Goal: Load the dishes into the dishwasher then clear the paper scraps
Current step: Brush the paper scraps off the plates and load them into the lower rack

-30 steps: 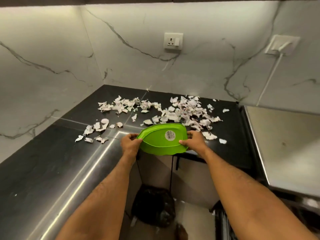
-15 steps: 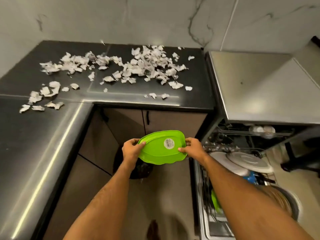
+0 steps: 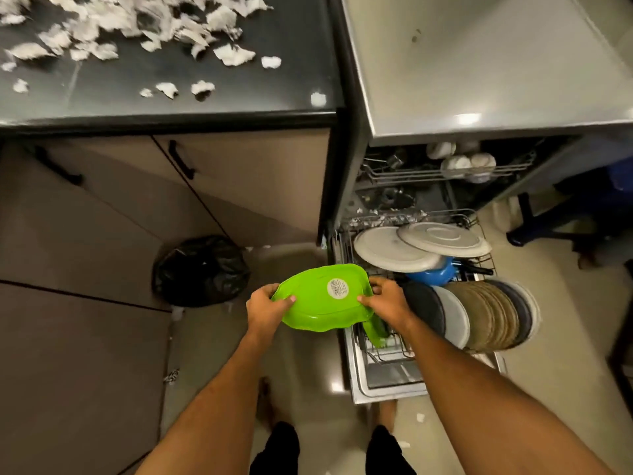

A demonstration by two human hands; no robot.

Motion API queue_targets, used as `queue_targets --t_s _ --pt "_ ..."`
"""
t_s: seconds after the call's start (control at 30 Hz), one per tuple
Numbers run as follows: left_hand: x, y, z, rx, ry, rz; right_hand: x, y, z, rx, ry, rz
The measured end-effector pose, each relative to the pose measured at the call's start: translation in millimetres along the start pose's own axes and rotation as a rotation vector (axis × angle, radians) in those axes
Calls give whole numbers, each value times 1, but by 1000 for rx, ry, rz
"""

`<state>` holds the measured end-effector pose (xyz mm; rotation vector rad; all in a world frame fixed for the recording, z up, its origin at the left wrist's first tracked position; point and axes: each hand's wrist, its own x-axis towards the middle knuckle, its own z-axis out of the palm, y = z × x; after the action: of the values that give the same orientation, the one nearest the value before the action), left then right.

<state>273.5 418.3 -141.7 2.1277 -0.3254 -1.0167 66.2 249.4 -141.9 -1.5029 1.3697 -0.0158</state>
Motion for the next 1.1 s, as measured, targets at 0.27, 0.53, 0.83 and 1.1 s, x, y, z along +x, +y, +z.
queue_targets --t_s 0.27,0.53,0.83,1.1 --pt "2 -21 134 103 -36 -68 62 122 -56 -122 27 53" --pt "52 -13 225 171 19 -60 126 175 -79 -167 27 61" --pt "96 -19 276 9 168 -172 177 196 -55 -95 -2 90" --pt "130 -9 302 8 183 -171 194 203 -56 -137 79 87"
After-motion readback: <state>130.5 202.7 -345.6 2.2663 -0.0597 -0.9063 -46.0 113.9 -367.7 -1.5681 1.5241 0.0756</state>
